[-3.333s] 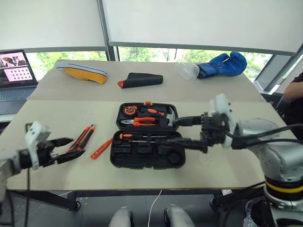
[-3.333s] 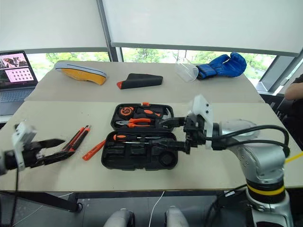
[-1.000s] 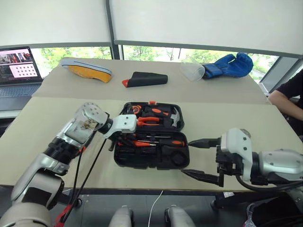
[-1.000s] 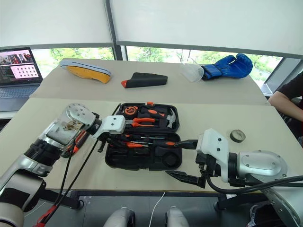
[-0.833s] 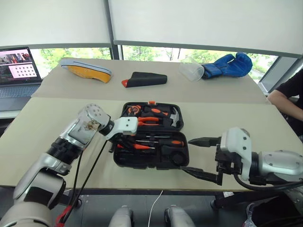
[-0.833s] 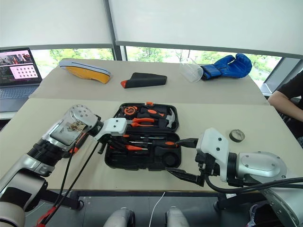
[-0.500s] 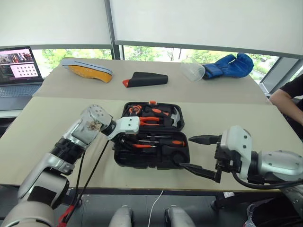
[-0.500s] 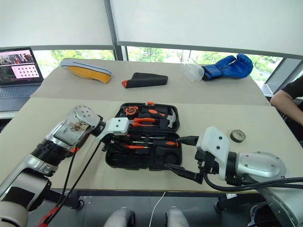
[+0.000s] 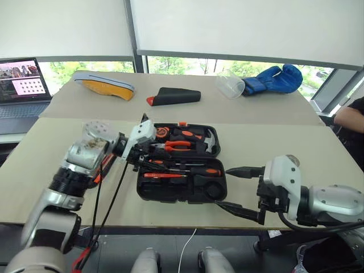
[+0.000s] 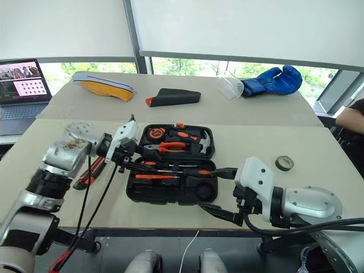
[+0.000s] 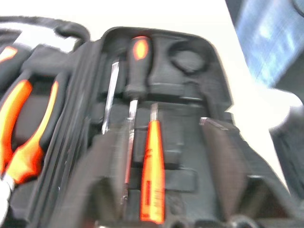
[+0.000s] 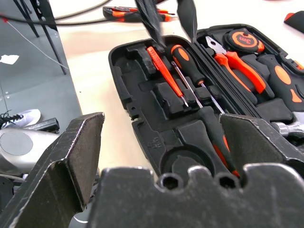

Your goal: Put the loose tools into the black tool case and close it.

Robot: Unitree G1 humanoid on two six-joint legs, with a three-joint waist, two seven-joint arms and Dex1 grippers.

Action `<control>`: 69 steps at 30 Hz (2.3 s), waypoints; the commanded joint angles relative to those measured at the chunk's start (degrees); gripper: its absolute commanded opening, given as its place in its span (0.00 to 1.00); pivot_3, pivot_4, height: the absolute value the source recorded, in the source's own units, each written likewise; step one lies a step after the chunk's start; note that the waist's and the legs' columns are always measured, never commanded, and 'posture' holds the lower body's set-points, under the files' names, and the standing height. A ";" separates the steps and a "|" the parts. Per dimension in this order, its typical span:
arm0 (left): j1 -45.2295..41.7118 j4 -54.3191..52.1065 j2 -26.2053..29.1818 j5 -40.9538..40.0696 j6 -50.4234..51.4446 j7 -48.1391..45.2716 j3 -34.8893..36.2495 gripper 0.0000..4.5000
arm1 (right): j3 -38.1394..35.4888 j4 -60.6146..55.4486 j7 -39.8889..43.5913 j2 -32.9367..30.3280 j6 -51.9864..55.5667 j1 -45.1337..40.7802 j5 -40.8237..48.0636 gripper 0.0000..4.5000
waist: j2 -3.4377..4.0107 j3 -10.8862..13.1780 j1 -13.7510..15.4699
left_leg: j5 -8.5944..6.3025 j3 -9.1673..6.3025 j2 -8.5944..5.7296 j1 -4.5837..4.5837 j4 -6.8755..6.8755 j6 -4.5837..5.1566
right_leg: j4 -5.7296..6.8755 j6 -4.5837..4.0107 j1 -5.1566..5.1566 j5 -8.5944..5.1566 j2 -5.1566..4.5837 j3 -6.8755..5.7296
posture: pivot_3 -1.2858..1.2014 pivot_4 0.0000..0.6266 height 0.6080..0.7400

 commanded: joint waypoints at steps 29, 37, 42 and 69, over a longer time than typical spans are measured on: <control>11.33 6.43 -2.51 2.56 -19.68 7.44 2.49 0.02 | 1.47 -0.22 0.01 -0.20 -0.77 -2.70 0.43 1.00 | 0.03 -0.05 -0.04 | 0.00 -0.03 0.00 0.07 0.10 0.00 | 0.02 -0.04 0.09 0.07 -0.01 0.02 | 0.52 0.24 0.95; 12.78 5.42 0.38 1.68 -16.47 5.98 2.57 0.02 | 2.16 0.99 0.92 -0.21 -1.46 -3.19 -0.52 1.00 | 0.13 -0.16 -0.40 | 0.00 0.00 0.05 0.17 0.10 0.00 | 0.05 -0.03 0.12 0.08 0.03 0.06 | 0.52 0.24 0.95; 11.01 3.37 0.03 -0.34 -13.43 5.44 3.30 0.02 | 2.52 1.22 1.22 -0.16 -1.60 -3.52 -0.96 1.00 | 0.27 -0.24 -0.29 | 0.00 0.01 0.07 0.19 0.09 0.00 | 0.08 -0.04 0.11 0.07 0.06 0.07 | 0.52 0.24 0.95; 12.83 8.75 -1.46 2.98 -21.05 5.74 1.25 0.02 | 0.78 -0.73 1.37 -0.71 -0.85 -1.24 -1.23 1.00 | 0.56 -0.49 -0.59 | -0.01 0.06 0.08 0.48 -0.02 0.00 | 0.06 -0.09 0.25 0.03 0.08 0.15 | 0.52 0.24 0.95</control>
